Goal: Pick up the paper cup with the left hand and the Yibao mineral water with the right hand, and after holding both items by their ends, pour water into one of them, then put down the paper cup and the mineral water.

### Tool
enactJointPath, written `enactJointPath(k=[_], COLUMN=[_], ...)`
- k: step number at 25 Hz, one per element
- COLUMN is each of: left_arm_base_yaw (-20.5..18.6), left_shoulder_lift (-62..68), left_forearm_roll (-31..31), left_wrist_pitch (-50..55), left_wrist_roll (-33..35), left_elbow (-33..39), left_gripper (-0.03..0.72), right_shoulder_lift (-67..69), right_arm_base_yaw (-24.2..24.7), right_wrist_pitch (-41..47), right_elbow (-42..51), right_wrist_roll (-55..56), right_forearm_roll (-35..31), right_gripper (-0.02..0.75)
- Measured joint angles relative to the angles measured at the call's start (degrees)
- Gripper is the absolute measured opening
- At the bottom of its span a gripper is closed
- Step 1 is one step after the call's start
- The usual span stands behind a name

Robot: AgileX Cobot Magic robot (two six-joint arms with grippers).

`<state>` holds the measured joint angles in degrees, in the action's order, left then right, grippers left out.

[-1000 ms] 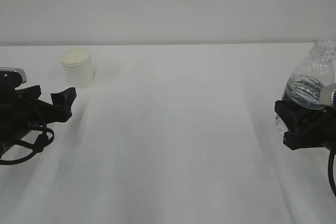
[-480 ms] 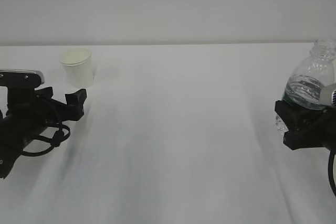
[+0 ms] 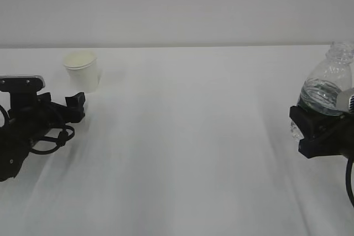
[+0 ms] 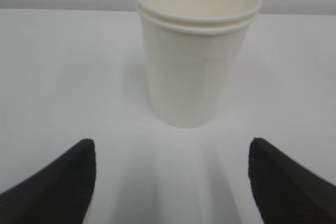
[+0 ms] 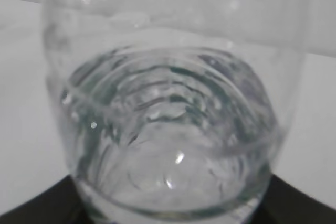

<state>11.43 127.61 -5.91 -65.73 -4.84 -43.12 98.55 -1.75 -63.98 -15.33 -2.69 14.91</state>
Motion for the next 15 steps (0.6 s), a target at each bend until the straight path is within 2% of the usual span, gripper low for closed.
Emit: enactJointPath(k=[15], left_arm_base_yaw=[-0.46], left_shoulder_lift=[7.0], left_forearm_roll=[4.16], left_wrist_pitch=[0.0], left_wrist_roll=[-0.14], left_elbow=[-10.68], left_gripper=[0.669], right_shoulder_lift=[0.0], right_arm_base_yaw=[0.0], right_wrist_pitch=[0.0], right_elbow=[0.0], right_wrist_roll=[-0.08], right_forearm_roll=[0.0], right_gripper=[0.407])
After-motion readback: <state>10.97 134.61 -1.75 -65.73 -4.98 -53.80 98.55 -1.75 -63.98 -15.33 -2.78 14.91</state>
